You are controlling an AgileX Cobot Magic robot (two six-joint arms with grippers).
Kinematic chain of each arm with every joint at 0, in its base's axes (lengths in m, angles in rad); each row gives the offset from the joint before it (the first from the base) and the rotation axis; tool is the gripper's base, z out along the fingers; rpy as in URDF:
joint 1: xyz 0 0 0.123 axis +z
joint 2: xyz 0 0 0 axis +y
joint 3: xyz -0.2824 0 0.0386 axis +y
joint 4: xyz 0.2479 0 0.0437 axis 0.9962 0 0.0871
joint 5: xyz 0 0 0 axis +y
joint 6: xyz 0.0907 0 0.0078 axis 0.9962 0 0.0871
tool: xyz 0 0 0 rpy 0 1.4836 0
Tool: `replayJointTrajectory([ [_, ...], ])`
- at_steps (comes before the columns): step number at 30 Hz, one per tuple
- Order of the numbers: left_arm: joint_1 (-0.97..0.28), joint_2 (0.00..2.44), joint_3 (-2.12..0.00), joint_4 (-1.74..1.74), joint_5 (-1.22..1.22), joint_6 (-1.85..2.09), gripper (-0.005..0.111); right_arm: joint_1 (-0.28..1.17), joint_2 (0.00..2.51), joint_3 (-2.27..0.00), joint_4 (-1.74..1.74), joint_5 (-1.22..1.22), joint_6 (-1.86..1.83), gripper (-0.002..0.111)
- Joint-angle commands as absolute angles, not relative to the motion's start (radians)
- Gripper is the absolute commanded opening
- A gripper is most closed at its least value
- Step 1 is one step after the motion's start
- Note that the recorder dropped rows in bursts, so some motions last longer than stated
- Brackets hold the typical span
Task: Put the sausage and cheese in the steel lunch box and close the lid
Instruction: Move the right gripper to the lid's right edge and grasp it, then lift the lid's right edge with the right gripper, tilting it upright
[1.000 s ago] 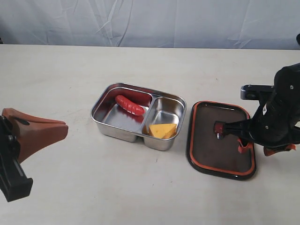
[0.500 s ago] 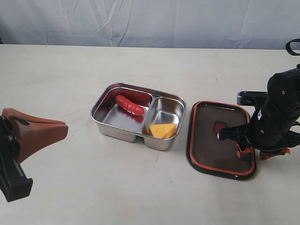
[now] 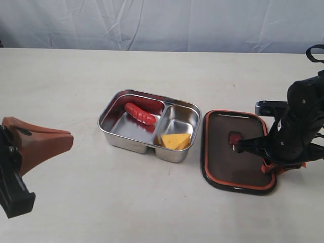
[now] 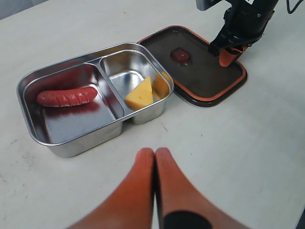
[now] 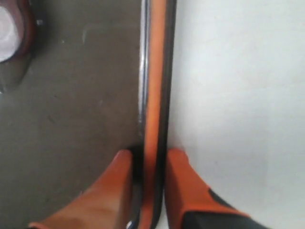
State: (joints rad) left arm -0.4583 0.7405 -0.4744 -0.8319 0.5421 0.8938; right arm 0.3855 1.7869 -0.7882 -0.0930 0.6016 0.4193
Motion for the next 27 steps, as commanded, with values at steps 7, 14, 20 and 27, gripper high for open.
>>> replayJointTrajectory([
  [7, -0.457, 0.733, -0.472, -0.835, 0.547, 0.890, 0.000, 0.380, 1.790, -0.783, -0.111, 0.663, 0.418, -0.001],
  [14, -0.457, 0.733, -0.472, -0.833, 0.567, 0.890, 0.000, 0.380, 1.785, -0.783, -0.130, 0.676, 0.418, -0.001],
  [20, -0.457, 0.733, -0.472, -0.833, 0.579, 0.890, 0.000, 0.380, 1.777, -0.783, -0.130, 0.674, 0.418, -0.001],
  [27, -0.457, 0.733, -0.472, -0.833, 0.569, 0.890, 0.000, 0.380, 1.773, -0.783, -0.130, 0.674, 0.396, -0.001],
])
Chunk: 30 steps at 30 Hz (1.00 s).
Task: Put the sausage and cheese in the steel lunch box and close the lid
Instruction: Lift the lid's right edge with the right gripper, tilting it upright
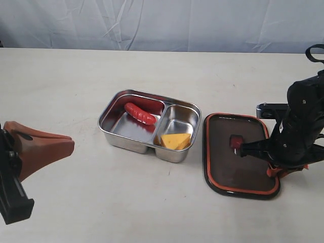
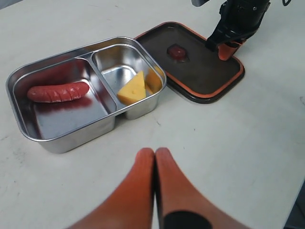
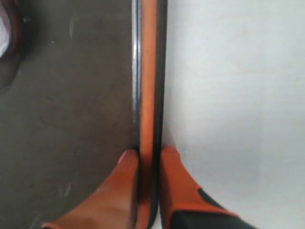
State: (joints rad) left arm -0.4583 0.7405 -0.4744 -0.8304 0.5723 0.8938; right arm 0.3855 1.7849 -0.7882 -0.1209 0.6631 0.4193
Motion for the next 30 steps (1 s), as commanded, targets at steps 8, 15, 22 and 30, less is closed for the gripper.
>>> replayJointTrajectory([
  [8, -0.457, 0.733, -0.472, -0.835, 0.517, 0.799, 0.000, 0.380, 1.661, -0.783, -0.133, 0.689, 0.376, -0.001],
  [15, -0.457, 0.733, -0.472, -0.916, 0.492, 0.686, 0.005, 0.380, 1.481, -0.783, -0.210, 0.773, 0.364, -0.001],
  [22, -0.457, 0.851, -0.582, -1.090, 0.496, 0.726, 0.047, 0.380, 1.202, -0.783, -0.102, 0.719, 0.171, -0.001],
  [30, -0.457, 1.065, -0.694, -1.500, 0.545, 1.012, 0.047, 0.380, 1.163, -0.783, 0.326, 0.621, -0.240, -0.001],
])
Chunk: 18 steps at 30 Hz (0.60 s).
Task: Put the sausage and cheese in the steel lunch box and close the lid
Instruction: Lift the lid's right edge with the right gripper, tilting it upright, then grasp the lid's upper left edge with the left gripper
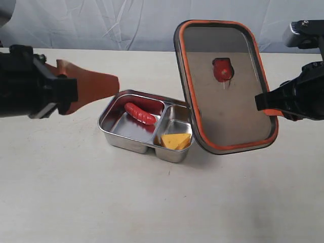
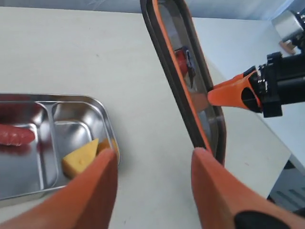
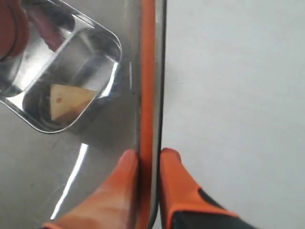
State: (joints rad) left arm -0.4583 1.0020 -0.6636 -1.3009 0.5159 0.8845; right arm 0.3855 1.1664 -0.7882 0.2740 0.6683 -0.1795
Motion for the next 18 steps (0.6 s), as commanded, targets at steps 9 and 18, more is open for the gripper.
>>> replayJointTrajectory([
  [9, -0.457, 1.154, -0.712, -1.744, 0.678, 1.249, 0.047, 0.380, 1.163, -0.783, 0.408, 0.605, -0.306, -0.001],
  [18, -0.457, 1.192, -0.719, -1.744, 0.712, 1.289, 0.047, 0.380, 1.163, -0.783, 0.515, 0.620, -0.393, -0.001],
])
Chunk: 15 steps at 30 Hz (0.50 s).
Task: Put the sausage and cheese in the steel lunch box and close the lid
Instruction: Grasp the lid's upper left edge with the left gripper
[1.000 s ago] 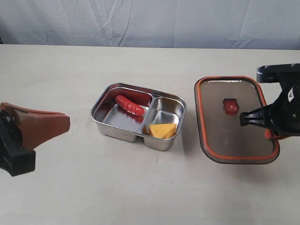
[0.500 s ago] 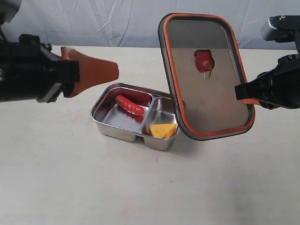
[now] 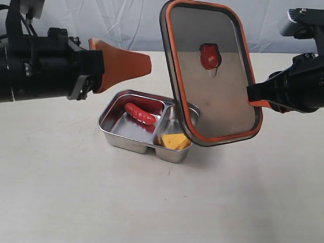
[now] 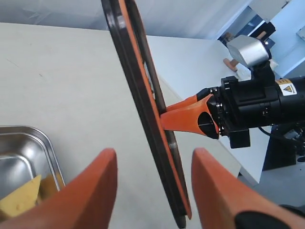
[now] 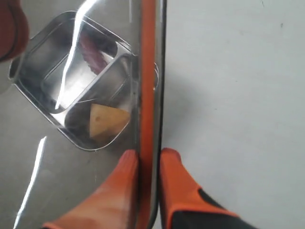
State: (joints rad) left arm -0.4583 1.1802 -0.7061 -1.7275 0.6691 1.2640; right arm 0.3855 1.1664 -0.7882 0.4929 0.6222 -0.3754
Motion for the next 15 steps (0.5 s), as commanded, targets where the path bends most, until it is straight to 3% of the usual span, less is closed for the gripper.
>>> replayJointTrajectory([
  [1, -0.457, 1.192, -0.721, -1.744, 0.712, 1.294, 0.047, 0.380, 1.163, -0.783, 0.515, 0.622, -0.393, -0.001],
  [15, -0.457, 1.224, -0.771, -1.744, 0.690, 1.317, 0.047, 0.380, 1.163, -0.783, 0.638, 0.646, -0.483, -0.001],
])
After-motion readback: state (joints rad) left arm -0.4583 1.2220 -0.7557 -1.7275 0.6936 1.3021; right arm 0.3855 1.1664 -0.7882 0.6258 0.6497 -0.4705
